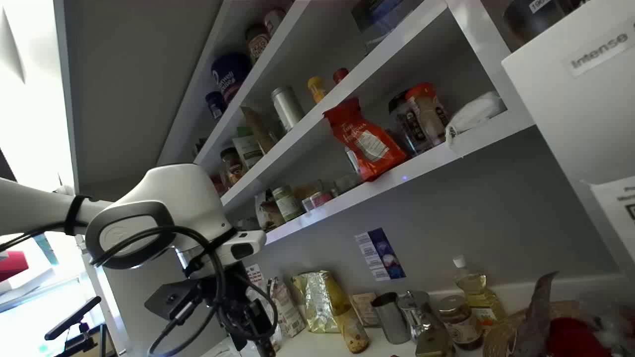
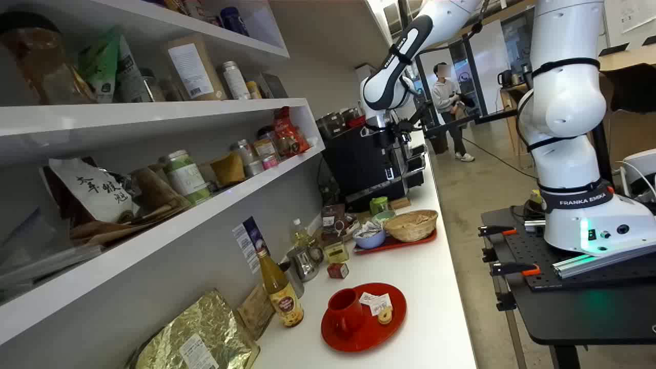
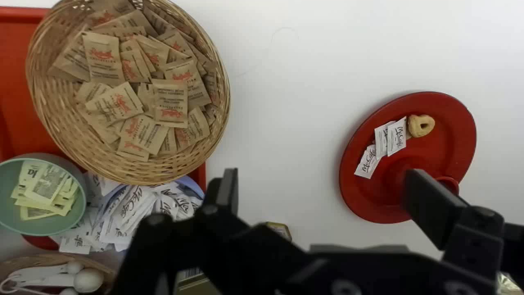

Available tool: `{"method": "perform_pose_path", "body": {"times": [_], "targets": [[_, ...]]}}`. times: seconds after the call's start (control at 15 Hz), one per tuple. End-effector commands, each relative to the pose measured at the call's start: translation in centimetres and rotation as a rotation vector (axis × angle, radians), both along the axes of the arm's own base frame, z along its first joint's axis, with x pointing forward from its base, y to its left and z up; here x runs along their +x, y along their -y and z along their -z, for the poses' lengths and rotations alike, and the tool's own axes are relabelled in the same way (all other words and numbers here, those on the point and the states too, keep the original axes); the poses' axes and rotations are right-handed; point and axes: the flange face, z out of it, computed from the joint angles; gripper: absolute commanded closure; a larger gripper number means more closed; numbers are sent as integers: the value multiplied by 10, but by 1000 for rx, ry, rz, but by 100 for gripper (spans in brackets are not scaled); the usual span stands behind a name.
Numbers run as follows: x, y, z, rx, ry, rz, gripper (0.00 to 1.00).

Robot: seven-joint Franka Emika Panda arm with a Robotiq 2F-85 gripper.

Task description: Shift the orange packet to the counter

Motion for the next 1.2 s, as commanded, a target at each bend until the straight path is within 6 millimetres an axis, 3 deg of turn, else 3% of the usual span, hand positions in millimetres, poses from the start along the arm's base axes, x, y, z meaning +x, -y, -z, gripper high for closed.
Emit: {"method": "perform_pose_path", "body": {"times": [0.0, 0.47, 0.8, 1.13], "targets": [[0, 0, -1, 0, 0, 0, 0], [2, 0, 0, -2, 2, 0, 0], [38, 18, -15, -115, 217, 46, 0], [81, 14, -58, -217, 494, 76, 0]]}}
